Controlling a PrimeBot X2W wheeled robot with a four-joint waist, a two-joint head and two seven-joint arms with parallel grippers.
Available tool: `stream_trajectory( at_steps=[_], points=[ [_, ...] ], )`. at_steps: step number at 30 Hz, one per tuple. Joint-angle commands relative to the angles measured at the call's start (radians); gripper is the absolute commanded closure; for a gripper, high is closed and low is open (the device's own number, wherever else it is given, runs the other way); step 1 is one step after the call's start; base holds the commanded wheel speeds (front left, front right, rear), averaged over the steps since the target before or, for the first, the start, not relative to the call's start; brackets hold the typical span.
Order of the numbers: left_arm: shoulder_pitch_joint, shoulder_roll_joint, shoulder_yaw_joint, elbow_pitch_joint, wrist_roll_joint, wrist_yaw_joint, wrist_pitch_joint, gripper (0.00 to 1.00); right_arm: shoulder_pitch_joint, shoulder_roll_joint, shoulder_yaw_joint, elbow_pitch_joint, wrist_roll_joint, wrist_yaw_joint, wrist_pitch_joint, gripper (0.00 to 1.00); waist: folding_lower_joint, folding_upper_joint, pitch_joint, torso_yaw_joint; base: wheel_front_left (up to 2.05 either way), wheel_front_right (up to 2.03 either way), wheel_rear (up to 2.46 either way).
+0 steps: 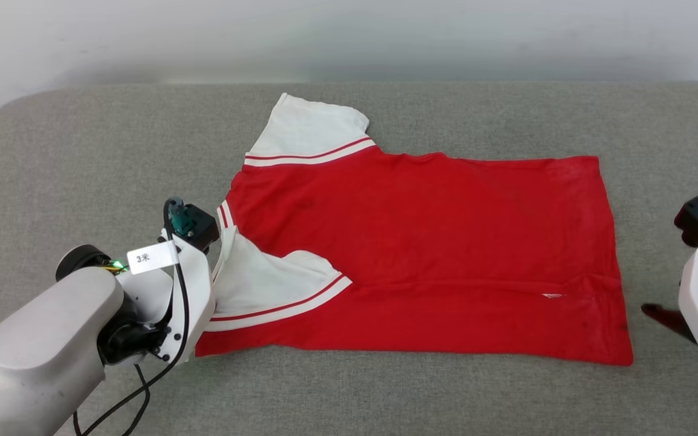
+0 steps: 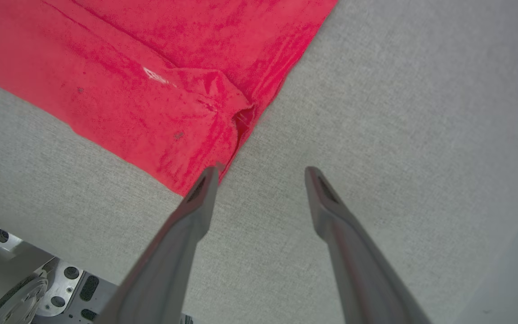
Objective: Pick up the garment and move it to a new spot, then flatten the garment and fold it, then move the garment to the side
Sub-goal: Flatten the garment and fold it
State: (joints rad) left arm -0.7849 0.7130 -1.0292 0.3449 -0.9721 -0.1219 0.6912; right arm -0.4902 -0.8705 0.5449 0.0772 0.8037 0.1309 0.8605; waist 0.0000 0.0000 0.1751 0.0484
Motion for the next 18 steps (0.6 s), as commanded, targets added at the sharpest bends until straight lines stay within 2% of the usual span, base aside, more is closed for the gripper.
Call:
stream_trajectory(
  at_steps=[1, 5, 9, 12, 16, 18],
  points=[
    [-0.011, 0.0, 0.002, -0.007, 0.003, 0.006, -0.006, 1.0, -0.005, 0.008, 0.008, 0.017, 0.007, 0.0, 0.02, 0.0, 0.0, 0.0, 0.011, 0.007, 0.0, 0.0, 0.0],
    [-0.017, -0.013, 0.0, -0.021, 0.009, 0.006, -0.015, 1.0, 0.027, 0.052, 0.026, 0.091, 0.012, 0.0, 0.037, 0.0, 0.0, 0.0, 0.038, 0.02, 0.0, 0.0, 0.0],
    [-0.021, -0.019, -0.006, -0.027, 0.016, 0.004, -0.023, 1.0, 0.061, 0.12, 0.042, 0.179, 0.014, 0.0, -0.007, 0.0, 0.0, 0.0, 0.06, 0.03, 0.0, 0.0, 0.0],
    [-0.019, -0.023, -0.008, -0.027, 0.017, 0.003, -0.028, 1.0, 0.106, 0.177, 0.096, 0.232, 0.015, 0.001, -0.032, 0.0, 0.0, 0.0, 0.068, 0.034, 0.0, 0.0, 0.0],
    [-0.001, -0.02, -0.01, -0.016, 0.005, 0.002, -0.036, 1.0, 0.116, 0.21, 0.145, 0.273, 0.035, 0.002, -0.077, 0.0, 0.0, 0.0, 0.066, 0.03, 0.0, 0.0, 0.0],
    [0.007, -0.014, -0.007, -0.007, 0.0, 0.001, -0.044, 1.0, 0.09, 0.203, 0.147, 0.274, 0.04, 0.002, -0.12, 0.99, 0.0, 0.0, 0.055, 0.026, 0.0, 0.0, 0.0]
  ],
)
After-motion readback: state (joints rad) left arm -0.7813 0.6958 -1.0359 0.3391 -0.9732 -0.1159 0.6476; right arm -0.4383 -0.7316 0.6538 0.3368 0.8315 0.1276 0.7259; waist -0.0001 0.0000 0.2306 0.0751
